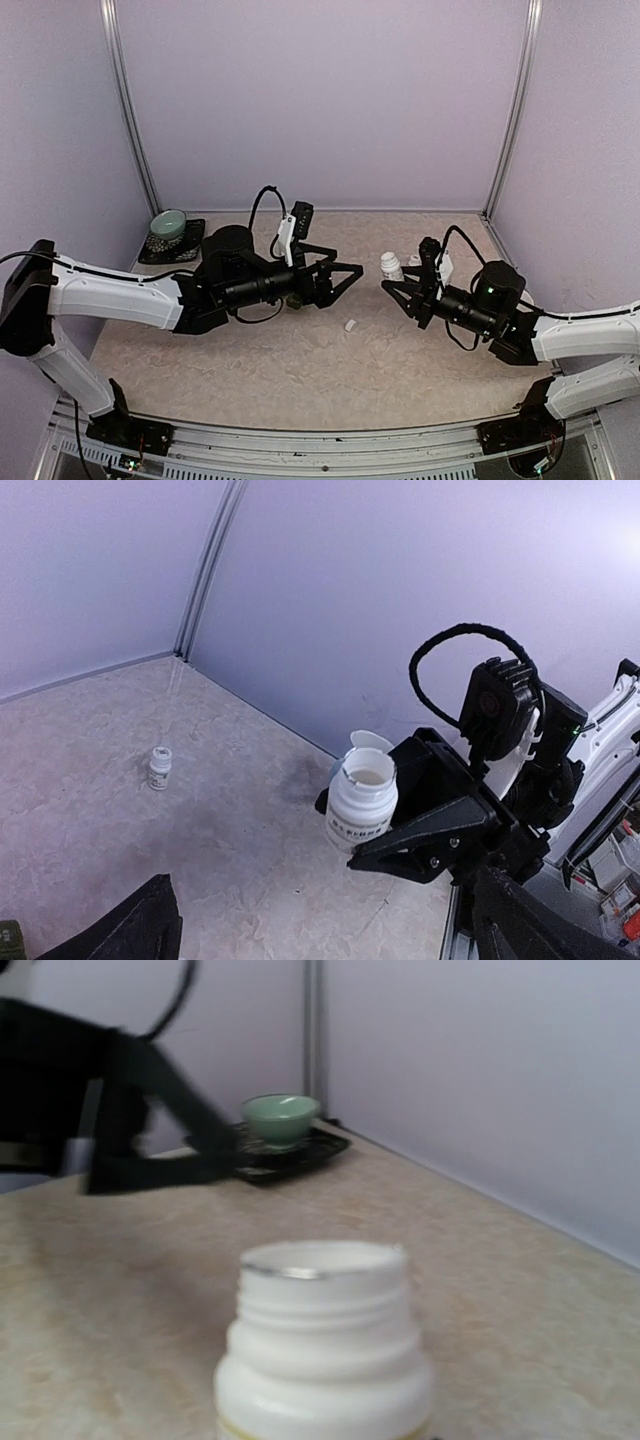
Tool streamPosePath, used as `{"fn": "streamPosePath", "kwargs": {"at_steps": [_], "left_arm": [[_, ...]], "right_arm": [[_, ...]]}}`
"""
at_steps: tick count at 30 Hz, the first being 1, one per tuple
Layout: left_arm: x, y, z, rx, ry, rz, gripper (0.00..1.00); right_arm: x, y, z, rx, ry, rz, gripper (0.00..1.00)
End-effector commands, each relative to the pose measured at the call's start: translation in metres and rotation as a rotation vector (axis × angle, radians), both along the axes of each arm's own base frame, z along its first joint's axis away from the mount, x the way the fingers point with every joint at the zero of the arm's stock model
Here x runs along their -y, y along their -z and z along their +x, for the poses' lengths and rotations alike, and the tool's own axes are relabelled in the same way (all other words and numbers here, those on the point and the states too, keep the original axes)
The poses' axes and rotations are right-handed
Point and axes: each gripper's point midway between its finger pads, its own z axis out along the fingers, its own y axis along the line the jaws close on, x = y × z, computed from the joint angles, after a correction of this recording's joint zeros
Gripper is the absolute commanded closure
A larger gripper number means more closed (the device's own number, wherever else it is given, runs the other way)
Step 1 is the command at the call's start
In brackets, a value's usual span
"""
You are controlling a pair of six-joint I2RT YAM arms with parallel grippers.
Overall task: Sort the pills into containers
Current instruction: Pass from the right arm to the left
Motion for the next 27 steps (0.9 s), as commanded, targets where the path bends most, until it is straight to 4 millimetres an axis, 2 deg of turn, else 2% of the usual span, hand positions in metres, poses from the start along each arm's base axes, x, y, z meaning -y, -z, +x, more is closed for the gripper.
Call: {"fn": "streamPosePath", "kwargs": {"at_steps": [1, 6, 10, 15, 22, 27], "left_arm": [[0.030, -0.001, -0.007, 0.049, 0.082, 0.021, 0.01], [0.052, -0.005, -0.007, 0.059, 0.122, 0.015, 0.01], [0.063, -0.005, -0.006, 0.066, 0.143, 0.018, 0.02], [0.070, -0.006, -0.007, 0.071, 0.169, 0.014, 0.11], [0.078, -0.005, -0.010, 0.070, 0.213, 0.015, 0.29], [0.079, 0.000, -0.010, 0.062, 0.215, 0.027, 0.35]], "right_arm": [[-0.004, -0.006, -0.012, -0.003, -0.079, 0.050, 1.00], [-0.007, -0.003, -0.017, -0.013, -0.112, 0.053, 1.00], [-0.009, -0.002, -0.019, -0.015, -0.127, 0.045, 0.99], [-0.012, 0.003, -0.019, -0.021, -0.135, 0.030, 0.99], [-0.014, 0.004, -0.018, -0.022, -0.141, 0.025, 0.99], [-0.013, 0.000, -0.017, -0.010, -0.138, 0.027, 0.99]]}}
